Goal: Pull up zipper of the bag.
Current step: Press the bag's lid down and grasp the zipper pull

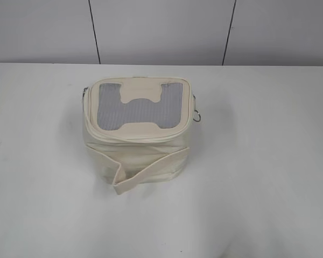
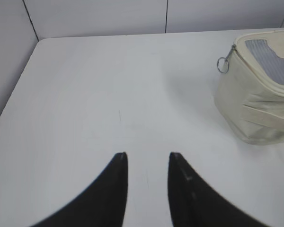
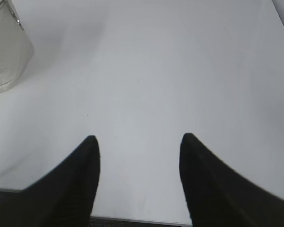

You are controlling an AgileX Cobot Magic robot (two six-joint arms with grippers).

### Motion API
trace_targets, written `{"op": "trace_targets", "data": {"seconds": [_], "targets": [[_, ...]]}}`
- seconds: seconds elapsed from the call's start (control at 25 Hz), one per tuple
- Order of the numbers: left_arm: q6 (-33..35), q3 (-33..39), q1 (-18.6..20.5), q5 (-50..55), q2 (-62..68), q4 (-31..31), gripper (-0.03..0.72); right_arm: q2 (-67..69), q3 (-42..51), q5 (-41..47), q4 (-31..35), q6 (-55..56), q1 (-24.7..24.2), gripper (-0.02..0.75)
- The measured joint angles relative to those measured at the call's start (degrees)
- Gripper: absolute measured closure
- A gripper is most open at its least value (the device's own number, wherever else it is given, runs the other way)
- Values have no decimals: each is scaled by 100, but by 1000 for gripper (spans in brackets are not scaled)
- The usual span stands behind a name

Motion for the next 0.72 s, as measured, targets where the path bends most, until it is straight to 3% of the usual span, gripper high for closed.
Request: {"op": "trace_targets", "data": {"seconds": [0.72], "targets": [[0,0,0,0,0,0,462,0,0,0,0,-3,0,307]]}}
